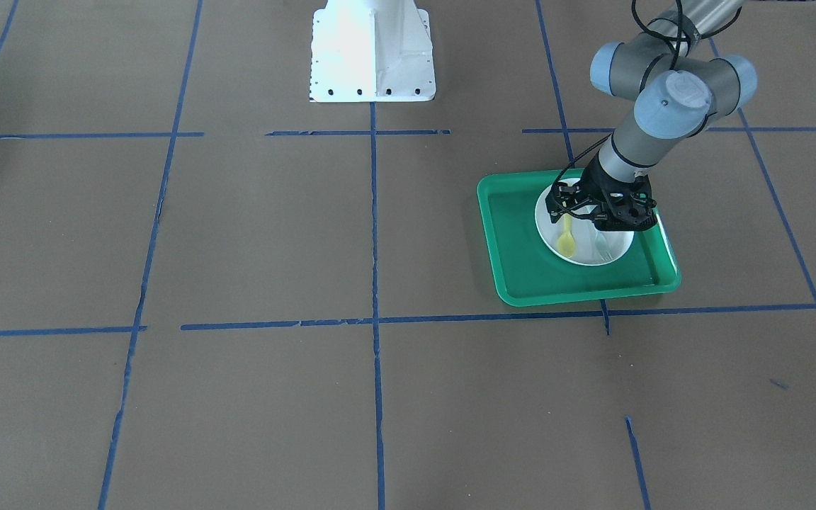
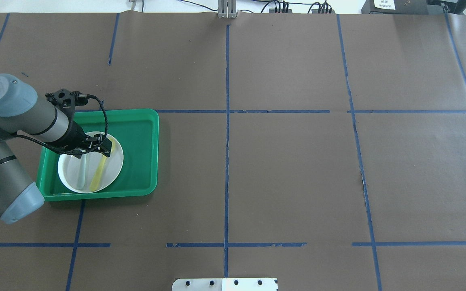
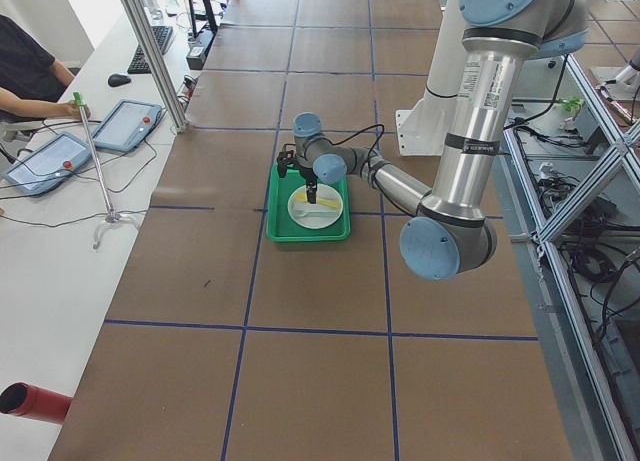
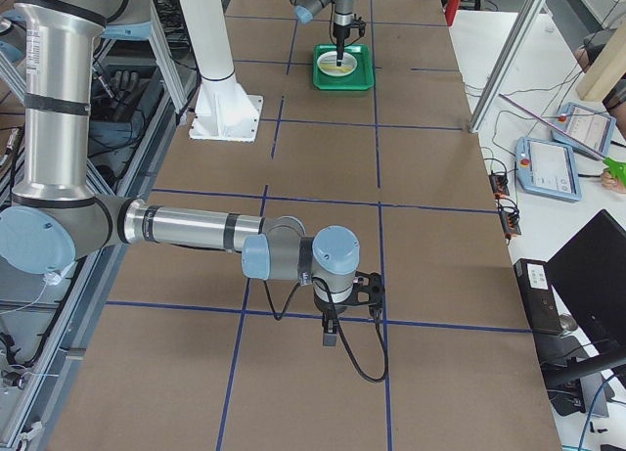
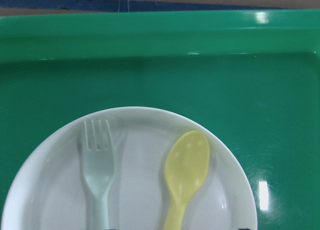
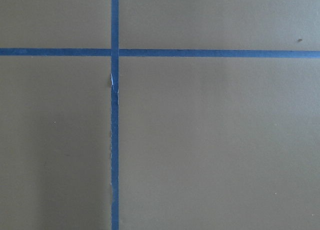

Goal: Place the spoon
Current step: 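Lower the left gripper and close it on the yellow spoon handle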

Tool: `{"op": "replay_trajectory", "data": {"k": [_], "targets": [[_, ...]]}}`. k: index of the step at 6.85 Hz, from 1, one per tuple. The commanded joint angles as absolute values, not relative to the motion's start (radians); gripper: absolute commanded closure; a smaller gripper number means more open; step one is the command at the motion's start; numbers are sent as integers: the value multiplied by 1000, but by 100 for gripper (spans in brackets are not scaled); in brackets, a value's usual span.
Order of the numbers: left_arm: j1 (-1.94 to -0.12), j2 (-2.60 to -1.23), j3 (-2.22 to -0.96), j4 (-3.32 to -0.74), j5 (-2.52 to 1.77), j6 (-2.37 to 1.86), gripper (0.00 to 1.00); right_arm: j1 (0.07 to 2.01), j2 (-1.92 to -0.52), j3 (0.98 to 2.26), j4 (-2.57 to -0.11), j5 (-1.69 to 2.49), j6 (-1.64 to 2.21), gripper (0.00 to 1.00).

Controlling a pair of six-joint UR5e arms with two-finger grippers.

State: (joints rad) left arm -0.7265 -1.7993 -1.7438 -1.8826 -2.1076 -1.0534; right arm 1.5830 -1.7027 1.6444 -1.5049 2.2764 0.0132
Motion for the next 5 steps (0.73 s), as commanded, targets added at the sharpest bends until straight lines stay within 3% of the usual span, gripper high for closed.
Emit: {"op": "replay_trajectory", "data": {"k": [1,5], "targets": [[-716,-1802,-1718,-1884,-2105,-1049,32,1583,-1703,1644,-1505,2276,14,0],[-703,-1810,-1709,-1884,-2105,-1051,37,1583,-1703,1644,-1505,2276,14,0]]}}
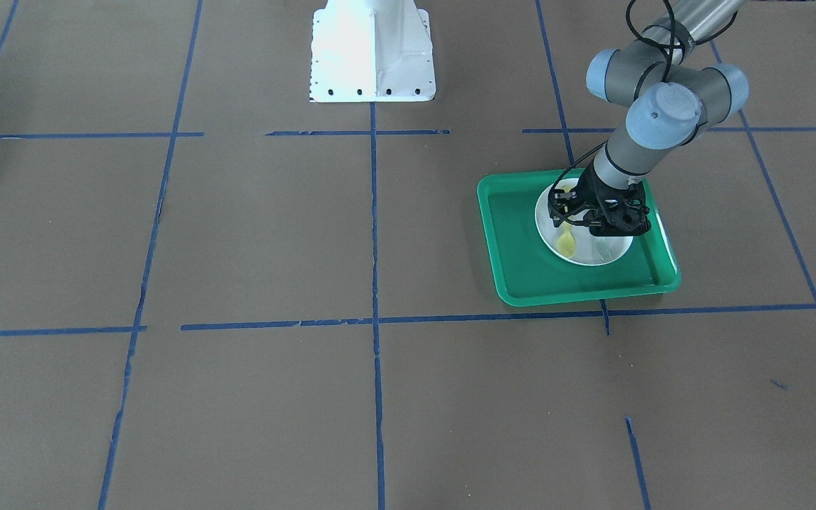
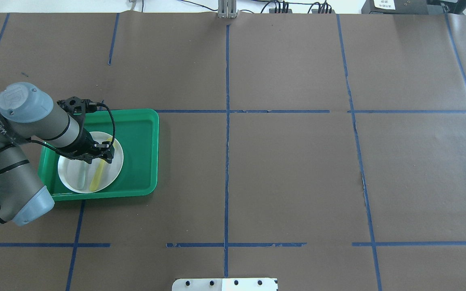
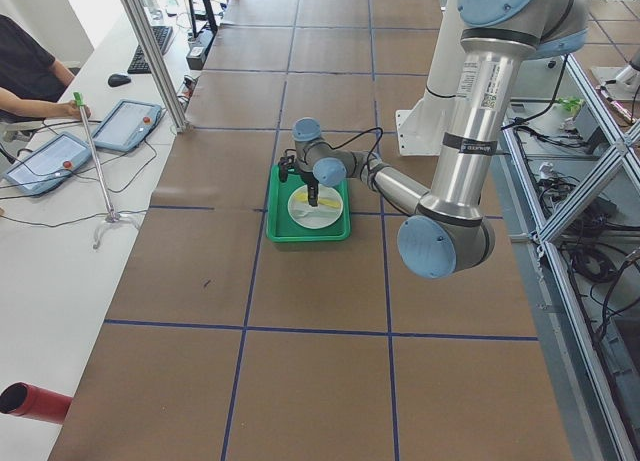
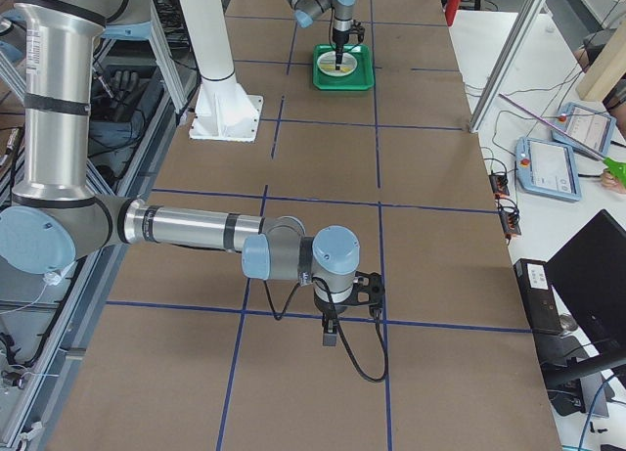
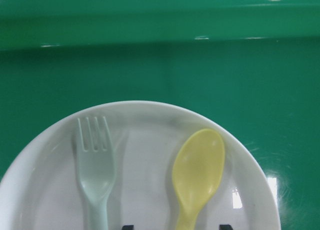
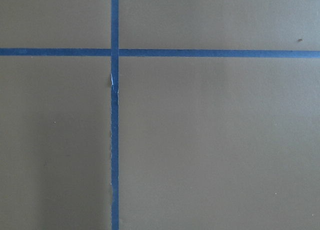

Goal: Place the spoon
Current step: 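Lower the left gripper and close it on the yellow spoon handle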

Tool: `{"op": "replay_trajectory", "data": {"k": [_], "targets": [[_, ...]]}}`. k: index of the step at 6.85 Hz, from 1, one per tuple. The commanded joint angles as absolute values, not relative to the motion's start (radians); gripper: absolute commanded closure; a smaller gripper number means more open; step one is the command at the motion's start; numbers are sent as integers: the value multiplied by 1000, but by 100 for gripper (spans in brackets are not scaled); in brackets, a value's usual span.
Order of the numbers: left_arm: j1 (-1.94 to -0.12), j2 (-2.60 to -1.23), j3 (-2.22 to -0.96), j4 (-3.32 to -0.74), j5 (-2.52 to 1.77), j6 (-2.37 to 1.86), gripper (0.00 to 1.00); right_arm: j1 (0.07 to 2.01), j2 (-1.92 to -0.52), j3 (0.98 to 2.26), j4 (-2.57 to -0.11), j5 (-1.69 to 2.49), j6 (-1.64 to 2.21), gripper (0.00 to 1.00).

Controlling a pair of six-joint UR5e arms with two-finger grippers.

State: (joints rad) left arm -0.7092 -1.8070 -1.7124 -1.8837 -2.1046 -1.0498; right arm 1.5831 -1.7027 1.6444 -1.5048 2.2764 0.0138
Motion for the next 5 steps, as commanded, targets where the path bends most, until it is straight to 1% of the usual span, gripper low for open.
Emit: {"op": "replay_trajectory", "data": {"k": [1,5], "targets": [[-703,-1815,-1706,-1884,-2106,-1051,37,1583,-1703,1644,-1505,2276,14,0],[-698,-1821,-1689,-1884,-2106,-1048,41,1583,-1703,1644,-1505,2276,14,0]]}}
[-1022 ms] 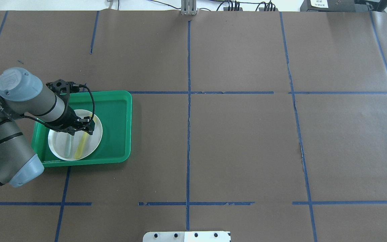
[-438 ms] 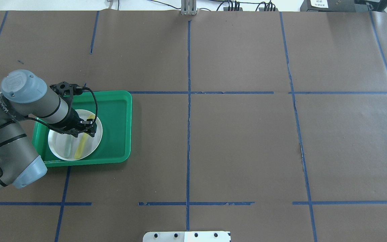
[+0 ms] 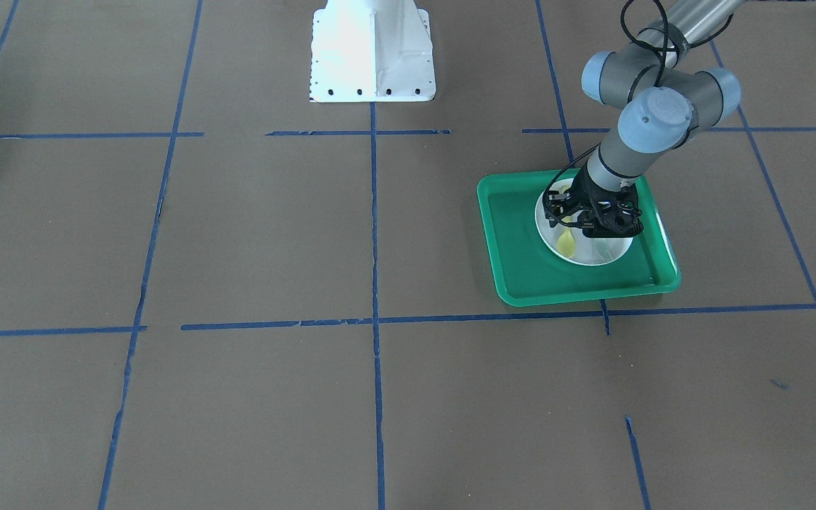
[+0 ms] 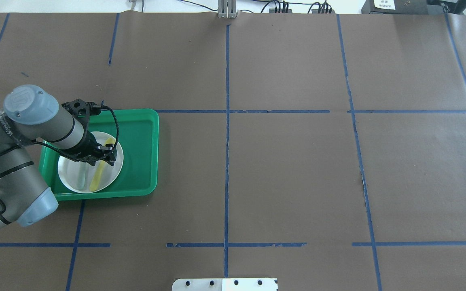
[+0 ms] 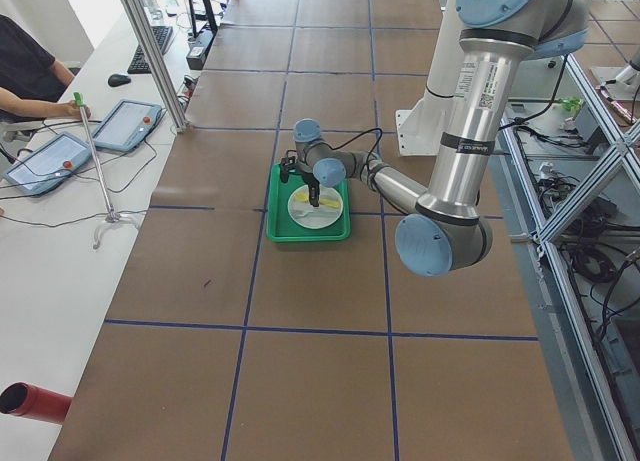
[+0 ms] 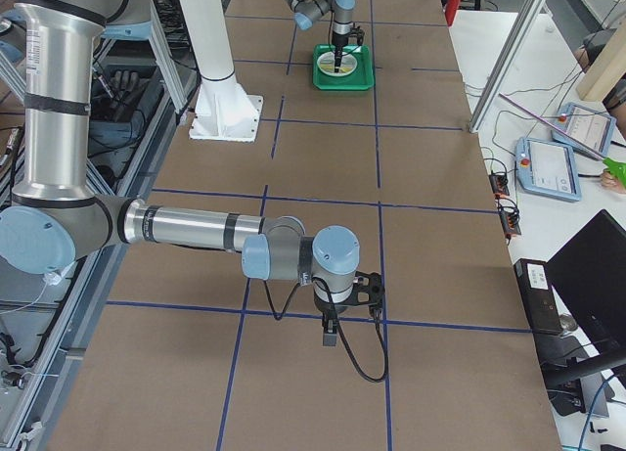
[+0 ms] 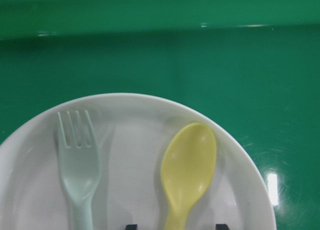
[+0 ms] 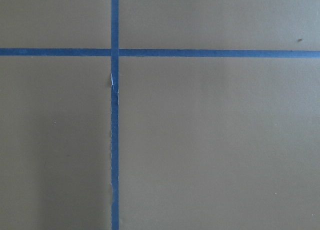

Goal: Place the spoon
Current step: 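Lower the left gripper and close it on the yellow spoon handle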

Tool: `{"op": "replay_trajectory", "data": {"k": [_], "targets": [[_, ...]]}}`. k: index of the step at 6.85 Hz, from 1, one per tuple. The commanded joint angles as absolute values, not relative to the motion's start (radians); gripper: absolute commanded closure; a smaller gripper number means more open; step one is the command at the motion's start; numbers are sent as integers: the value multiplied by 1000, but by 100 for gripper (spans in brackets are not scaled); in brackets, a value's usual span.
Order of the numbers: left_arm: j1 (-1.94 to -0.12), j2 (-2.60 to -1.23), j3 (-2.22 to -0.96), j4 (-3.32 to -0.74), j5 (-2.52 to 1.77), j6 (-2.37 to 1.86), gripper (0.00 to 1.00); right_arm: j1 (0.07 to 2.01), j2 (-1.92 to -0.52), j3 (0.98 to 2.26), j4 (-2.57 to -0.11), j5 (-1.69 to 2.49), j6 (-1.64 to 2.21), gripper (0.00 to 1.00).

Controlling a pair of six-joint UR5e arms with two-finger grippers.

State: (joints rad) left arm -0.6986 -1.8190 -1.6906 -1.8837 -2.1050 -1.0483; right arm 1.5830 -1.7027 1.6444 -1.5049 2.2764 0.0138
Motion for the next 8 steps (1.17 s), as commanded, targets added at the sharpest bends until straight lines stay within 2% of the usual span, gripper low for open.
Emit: {"op": "replay_trajectory", "data": {"k": [1,2,4,6,8], "targets": [[-698,-1819,-1689,-1884,-2105,-1048,53,1583,-1703,1644,-1505,2276,14,0],[-698,-1819,-1689,-1884,-2105,-1045,71,1583,-1703,1644,-1505,2276,14,0],[-698,-1815,-1700,-1884,-2105,-1042,99,1583,-1703,1644,-1505,2276,14,0],[-704,-1810,-1715,-1882,-2103,-1040,100,1583,-1703,1644,-1505,2276,14,0],[-759,-1807,-1817,-1809,-2105,-1029,100,1583,-1703,1644,-1505,2276,12,0]]}}
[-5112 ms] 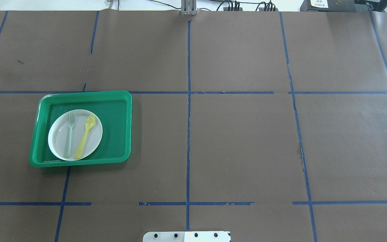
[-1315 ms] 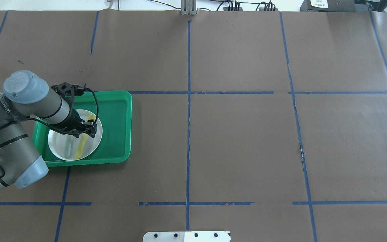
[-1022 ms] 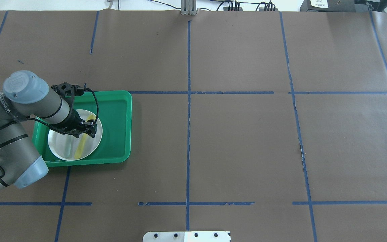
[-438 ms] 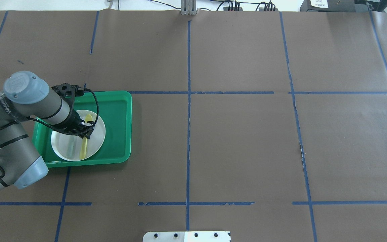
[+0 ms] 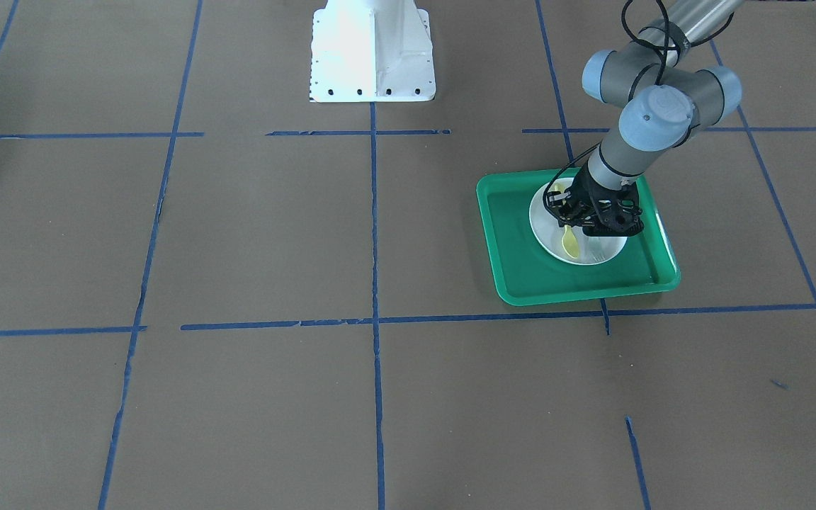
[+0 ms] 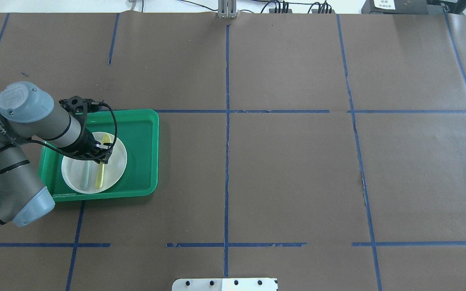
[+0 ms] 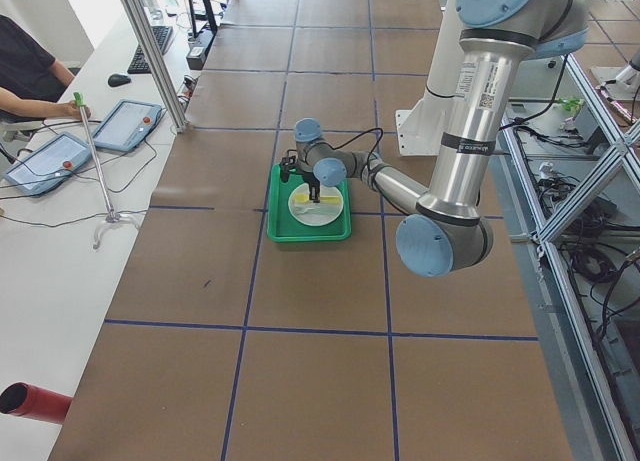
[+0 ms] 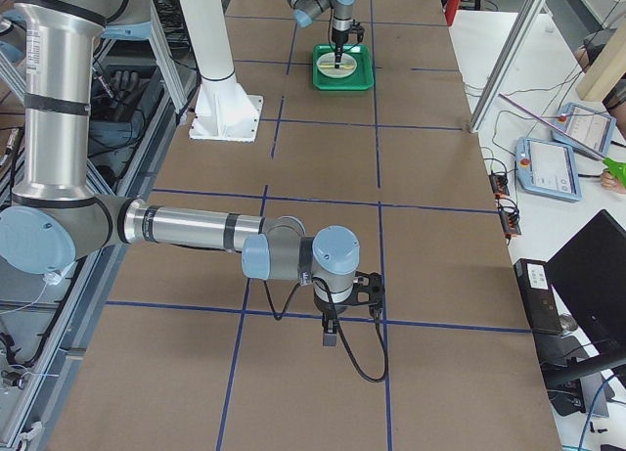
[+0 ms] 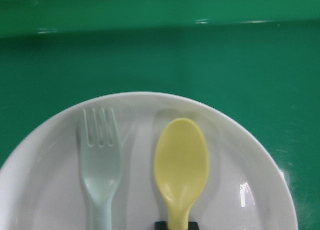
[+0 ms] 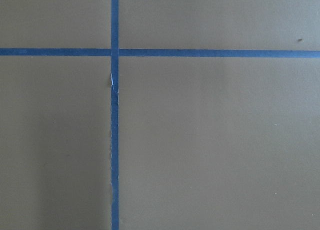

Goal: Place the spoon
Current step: 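Lift the yellow spoon off the plate with the left gripper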

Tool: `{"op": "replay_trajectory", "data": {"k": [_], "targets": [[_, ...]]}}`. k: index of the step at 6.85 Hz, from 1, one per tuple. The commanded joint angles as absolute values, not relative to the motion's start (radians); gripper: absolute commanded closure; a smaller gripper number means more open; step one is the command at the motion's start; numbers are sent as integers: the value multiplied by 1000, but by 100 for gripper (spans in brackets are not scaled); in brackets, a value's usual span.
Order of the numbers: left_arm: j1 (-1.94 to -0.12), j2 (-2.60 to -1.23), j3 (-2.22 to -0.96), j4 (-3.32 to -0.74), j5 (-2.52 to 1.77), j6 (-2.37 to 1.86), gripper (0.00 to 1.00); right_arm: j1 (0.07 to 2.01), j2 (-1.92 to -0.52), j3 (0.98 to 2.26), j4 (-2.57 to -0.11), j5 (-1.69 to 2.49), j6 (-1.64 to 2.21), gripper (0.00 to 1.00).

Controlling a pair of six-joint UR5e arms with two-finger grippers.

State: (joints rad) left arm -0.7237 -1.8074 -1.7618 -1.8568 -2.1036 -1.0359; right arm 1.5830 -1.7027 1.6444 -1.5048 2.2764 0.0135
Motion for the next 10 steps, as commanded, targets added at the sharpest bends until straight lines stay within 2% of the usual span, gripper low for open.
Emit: {"op": "replay_trajectory", "data": {"k": [1,2,3,7,10], "targets": [[-796,-1819,-1888,-1672,-2105,-958,100,1583,-1703,1644,-1505,2276,14,0],[-811,-1822,-1946,-1572,-2106,-931,100,1583,-1703,1644,-1505,2276,14,0],[-825,-1842,-1948,-1554,-2106,-931,100,1583,-1703,1644,-1505,2276,14,0],[-752,-2011,-1841,-1555,-2112,-1125,100,1583,-1703,1644,-1505,2276,14,0],[-709,-2031,-1765,-1586,-2108,-1154,100,1583,-1703,1644,-1505,2276,14,0]]}}
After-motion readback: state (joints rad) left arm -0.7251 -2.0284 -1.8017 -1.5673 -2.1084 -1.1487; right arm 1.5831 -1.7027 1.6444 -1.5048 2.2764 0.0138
